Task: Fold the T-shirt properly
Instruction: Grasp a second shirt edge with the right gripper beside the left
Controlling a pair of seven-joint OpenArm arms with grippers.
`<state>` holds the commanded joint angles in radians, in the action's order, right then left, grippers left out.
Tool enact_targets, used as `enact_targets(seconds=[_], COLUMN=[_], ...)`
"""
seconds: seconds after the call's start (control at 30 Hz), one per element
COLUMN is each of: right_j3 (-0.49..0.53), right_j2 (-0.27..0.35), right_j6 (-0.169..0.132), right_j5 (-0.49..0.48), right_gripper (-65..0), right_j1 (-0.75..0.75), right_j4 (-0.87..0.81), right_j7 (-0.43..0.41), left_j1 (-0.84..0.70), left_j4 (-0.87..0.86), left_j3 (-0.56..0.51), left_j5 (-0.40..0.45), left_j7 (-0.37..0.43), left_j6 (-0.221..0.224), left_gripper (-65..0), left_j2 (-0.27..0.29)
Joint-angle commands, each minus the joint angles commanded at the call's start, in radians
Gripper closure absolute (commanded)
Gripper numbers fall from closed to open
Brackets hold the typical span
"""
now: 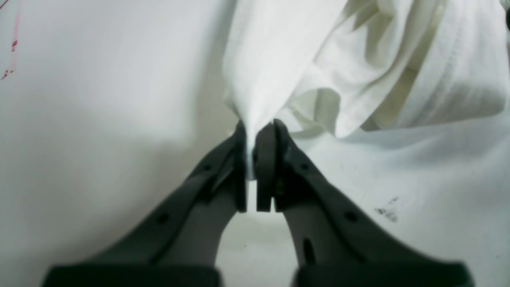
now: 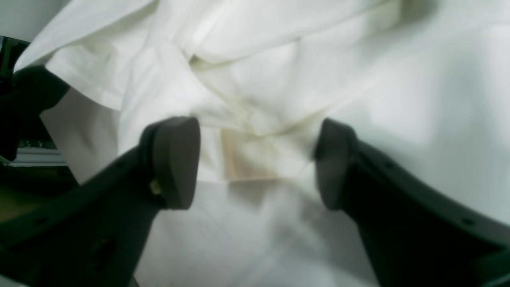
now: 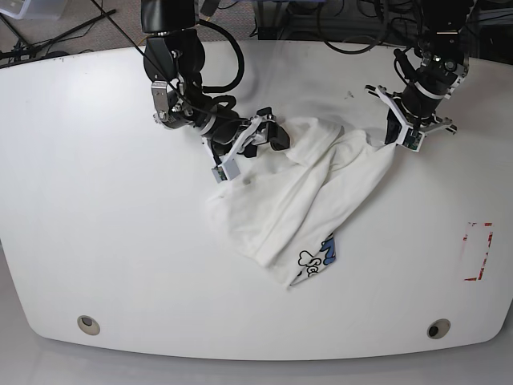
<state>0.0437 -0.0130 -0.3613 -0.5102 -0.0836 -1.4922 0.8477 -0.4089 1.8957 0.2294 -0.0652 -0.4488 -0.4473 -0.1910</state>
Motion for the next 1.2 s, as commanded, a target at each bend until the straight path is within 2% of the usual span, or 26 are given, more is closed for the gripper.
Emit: enact_targets(seconds=[0.23, 0.37, 0.57, 0.87, 0.93, 1.03, 1.2], right_j3=[0.003, 0.057, 0.078, 0.08, 0.08, 0.081, 0.081], right_j2=[0.0, 0.005, 0.006, 0.018, 0.018, 0.018, 0.028], right_j6=[0.0, 0.0, 0.0, 0.0, 0.0, 0.0, 0.0], right_j5=[0.008, 0.009, 0.009, 0.009, 0.009, 0.009, 0.011], right_gripper=[-43.0, -42.6, -32.7, -31.5, -27.3, -14.7, 0.0], right_j1=[-0.002, 0.008, 0.0, -0.009, -0.009, -0.009, -0.006], right_j4=[0.014, 0.071, 0.08, 0.066, 0.068, 0.071, 0.071], right_j7=[0.0, 0.002, 0.002, 0.002, 0.002, 0.002, 0.002], left_j1=[0.002, 0.002, 0.002, 0.002, 0.002, 0.002, 0.002], left_j4=[0.0, 0.0, 0.0, -0.002, -0.002, -0.002, -0.002], left_j3=[-0.002, -0.002, -0.002, -0.002, -0.002, -0.002, -0.002], left_j5=[0.0, 0.0, 0.0, 0.002, 0.002, 0.002, 0.002], left_j7=[0.0, 0.0, 0.0, 0.0, 0.0, 0.0, 0.0], left_j6=[0.0, 0.0, 0.0, 0.0, 0.0, 0.0, 0.0], left_gripper=[0.0, 0.0, 0.0, 0.0, 0.0, 0.0, 0.0], left_j2=[0.0, 0.0, 0.0, 0.0, 0.0, 0.0, 0.0])
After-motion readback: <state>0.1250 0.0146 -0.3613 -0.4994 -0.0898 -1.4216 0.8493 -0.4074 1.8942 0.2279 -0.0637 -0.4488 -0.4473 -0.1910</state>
